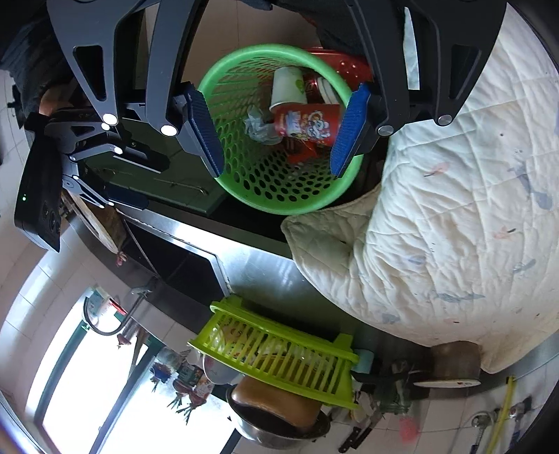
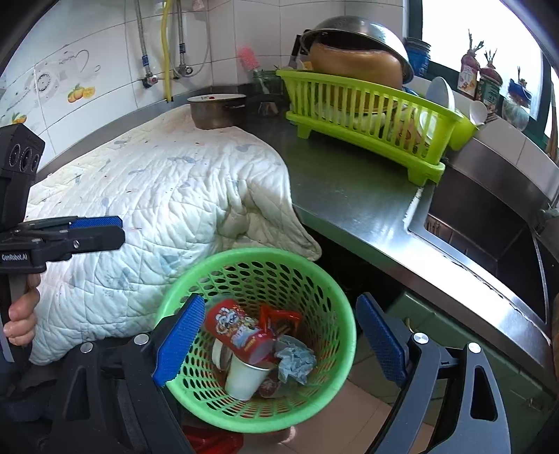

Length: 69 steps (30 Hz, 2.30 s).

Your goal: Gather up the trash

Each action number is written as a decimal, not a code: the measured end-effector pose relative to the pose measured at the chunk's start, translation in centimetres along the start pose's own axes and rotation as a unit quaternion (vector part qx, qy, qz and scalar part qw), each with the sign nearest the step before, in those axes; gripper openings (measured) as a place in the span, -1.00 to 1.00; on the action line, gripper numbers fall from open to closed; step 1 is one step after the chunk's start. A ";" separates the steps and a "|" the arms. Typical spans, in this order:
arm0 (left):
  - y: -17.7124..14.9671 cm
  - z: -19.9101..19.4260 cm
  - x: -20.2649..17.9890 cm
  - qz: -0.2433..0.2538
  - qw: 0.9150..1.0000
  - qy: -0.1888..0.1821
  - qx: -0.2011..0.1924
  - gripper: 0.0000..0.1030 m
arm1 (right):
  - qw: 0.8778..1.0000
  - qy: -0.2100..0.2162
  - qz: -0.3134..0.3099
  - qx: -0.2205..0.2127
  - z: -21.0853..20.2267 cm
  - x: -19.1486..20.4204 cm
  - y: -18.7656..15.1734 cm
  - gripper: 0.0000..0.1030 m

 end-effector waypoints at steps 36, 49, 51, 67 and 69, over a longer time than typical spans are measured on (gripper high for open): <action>-10.4 -24.7 14.3 -0.179 0.899 0.352 -0.191 0.88 | 0.973 0.162 -0.115 -0.114 -2.3 21.2 9.3 0.79; -13.3 -26.4 13.7 -0.201 0.877 0.387 -0.203 0.90 | 0.974 0.148 -0.098 -0.143 -3.3 24.3 8.9 0.80; -13.6 -26.7 13.8 -0.206 0.875 0.386 -0.206 0.90 | 0.973 0.143 -0.103 -0.149 -3.6 24.8 8.7 0.80; -14.3 -29.2 13.2 -0.215 0.860 0.396 -0.238 0.90 | 0.968 0.150 -0.112 -0.167 -4.8 26.0 8.5 0.81; -14.4 -29.3 13.0 -0.213 0.859 0.398 -0.242 0.90 | 0.967 0.151 -0.111 -0.169 -4.9 26.0 8.5 0.82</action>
Point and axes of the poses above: each gripper's, at about its wrist camera, not at the fingertips, and z roughly the way its jaws point, x to its left, y to its top, the point moved 1 cm from there along z, roughly the way its jaws point, and after that the axes turned 12 degrees about x, right-handed, at the moved point
